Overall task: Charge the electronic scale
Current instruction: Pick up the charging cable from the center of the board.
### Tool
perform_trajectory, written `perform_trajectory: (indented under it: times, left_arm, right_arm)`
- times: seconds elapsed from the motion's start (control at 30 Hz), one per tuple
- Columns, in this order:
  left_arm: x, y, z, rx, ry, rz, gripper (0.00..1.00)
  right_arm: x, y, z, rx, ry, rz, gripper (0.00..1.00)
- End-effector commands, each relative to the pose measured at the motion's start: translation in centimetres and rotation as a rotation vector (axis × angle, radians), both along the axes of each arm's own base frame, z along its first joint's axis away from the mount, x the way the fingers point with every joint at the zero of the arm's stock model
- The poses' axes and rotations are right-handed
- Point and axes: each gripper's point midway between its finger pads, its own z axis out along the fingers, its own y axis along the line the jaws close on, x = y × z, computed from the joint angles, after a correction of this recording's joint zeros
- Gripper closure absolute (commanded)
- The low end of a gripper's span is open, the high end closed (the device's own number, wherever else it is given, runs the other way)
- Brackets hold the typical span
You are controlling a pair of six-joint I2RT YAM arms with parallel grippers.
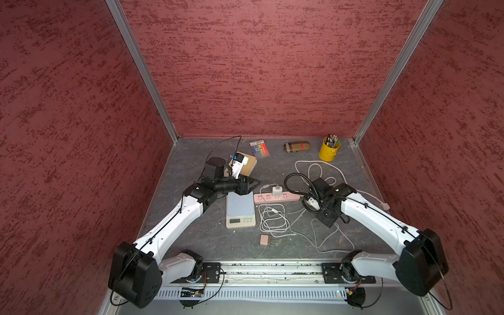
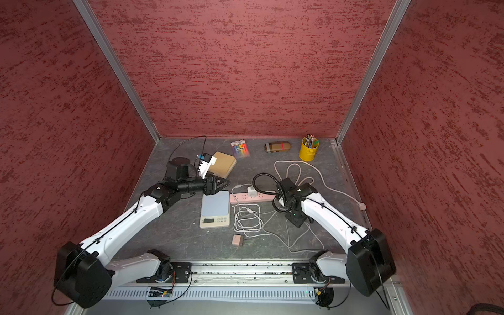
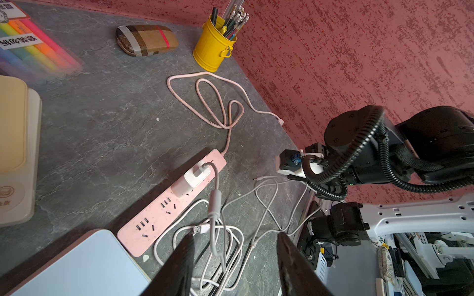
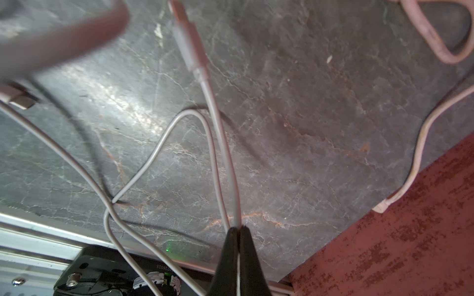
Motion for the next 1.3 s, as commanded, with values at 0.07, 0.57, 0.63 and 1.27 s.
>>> perform_trajectory:
  times: [0.07,0.57,0.63,1.27]
  left_arm:
    - [0.3,-0.5,0.4,0.018,-0.037,-0.016,0.47]
    - [2.1,-1.1,6.0,-0.131,-0.085,-0.056,0.45]
    - [2.4,-1.2,7.2,-0.162,-0.083,-0.072,0.45]
    - [4.2,-4.6,10.5,-0.302,-0.150,-0.278,0.51]
  right_arm:
    - [-2.0,-2.8,-1.6,-0.122,0.013,0.011,1.00]
    - [12.2,1.5,18.3,0.225,-0.819,-0.188,1.00]
    - [13.5,4.2,20.5,0.365,-0.868,-0.113,1.00]
    - [11.7,17.3,18.1,0.921,-0.618,0.354,1.00]
